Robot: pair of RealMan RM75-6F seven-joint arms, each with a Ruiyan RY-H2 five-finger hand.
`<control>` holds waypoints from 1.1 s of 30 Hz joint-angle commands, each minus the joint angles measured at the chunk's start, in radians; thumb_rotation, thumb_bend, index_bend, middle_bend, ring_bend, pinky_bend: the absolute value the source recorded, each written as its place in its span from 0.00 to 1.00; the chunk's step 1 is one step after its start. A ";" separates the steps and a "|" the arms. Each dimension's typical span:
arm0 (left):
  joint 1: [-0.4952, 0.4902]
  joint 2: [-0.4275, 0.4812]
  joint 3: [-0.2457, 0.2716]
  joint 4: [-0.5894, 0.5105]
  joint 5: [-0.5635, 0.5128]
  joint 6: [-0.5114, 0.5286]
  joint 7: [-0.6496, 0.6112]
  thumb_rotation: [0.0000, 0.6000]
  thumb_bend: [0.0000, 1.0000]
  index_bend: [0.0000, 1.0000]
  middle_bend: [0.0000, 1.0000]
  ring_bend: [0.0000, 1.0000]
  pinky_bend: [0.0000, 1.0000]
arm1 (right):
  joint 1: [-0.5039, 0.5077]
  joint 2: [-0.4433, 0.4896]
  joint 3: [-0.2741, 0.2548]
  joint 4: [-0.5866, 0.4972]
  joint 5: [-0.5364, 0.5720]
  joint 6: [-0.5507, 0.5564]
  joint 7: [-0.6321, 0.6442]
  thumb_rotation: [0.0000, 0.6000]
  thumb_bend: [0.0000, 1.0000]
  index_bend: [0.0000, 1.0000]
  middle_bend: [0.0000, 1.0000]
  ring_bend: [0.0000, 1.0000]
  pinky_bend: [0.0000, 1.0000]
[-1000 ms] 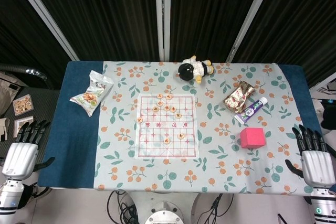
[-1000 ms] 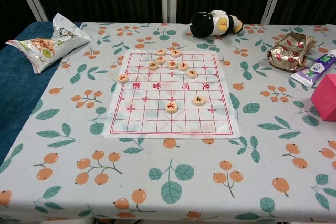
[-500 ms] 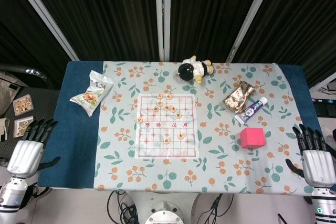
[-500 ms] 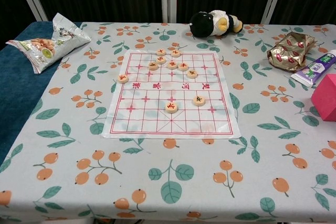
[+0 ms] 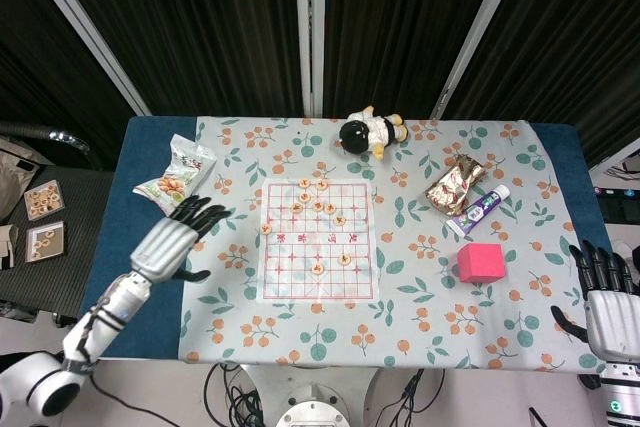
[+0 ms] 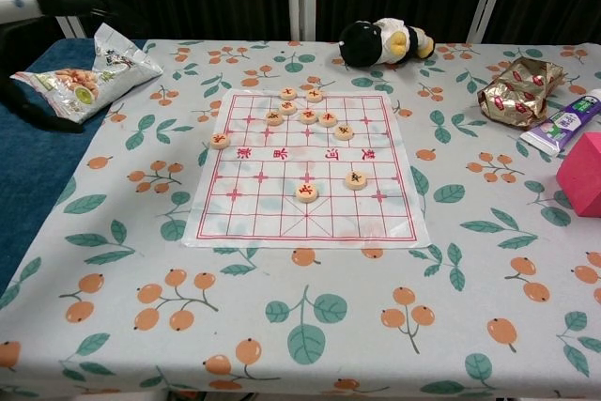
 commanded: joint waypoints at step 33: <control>-0.402 -0.650 -0.196 0.623 -0.583 -0.164 0.260 1.00 0.21 0.29 0.21 0.06 0.09 | 0.010 0.011 0.041 0.025 -0.010 0.037 0.061 1.00 0.13 0.00 0.00 0.00 0.00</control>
